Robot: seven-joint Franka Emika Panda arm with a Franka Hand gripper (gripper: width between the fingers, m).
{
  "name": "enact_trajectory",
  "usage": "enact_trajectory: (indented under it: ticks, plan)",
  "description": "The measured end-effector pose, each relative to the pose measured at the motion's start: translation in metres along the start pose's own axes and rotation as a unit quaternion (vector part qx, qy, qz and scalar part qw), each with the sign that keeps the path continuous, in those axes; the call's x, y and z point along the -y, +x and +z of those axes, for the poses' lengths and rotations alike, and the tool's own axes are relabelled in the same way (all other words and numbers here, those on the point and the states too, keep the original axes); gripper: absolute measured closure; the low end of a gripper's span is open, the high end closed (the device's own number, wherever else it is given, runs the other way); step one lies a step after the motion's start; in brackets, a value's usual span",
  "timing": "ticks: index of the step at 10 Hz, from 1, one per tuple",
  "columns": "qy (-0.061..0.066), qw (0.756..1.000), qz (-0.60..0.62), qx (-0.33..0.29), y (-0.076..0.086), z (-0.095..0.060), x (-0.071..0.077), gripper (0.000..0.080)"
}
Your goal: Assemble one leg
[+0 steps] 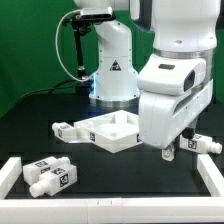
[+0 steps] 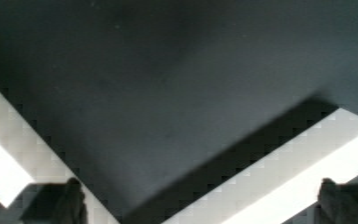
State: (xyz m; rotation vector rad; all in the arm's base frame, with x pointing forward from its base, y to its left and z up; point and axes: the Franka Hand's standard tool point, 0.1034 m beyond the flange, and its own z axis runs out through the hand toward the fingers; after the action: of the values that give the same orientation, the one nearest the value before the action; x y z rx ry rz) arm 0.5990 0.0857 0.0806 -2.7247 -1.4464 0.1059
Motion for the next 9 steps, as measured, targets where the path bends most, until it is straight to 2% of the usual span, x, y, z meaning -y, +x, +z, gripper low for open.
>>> enact_trajectory:
  ticks: [6,7,8,9]
  plan:
    - [0.000,1.000,0.003,0.000,-0.001,0.000,0.000,0.0150]
    - [-0.001,1.000,0.016,0.003,-0.014,-0.001,0.000,0.0150]
    - [-0.013,1.000,0.011,-0.001,-0.028,-0.010,0.005,0.0150]
    - [-0.025,1.000,-0.011,-0.007,-0.049,-0.014,0.008,0.0150]
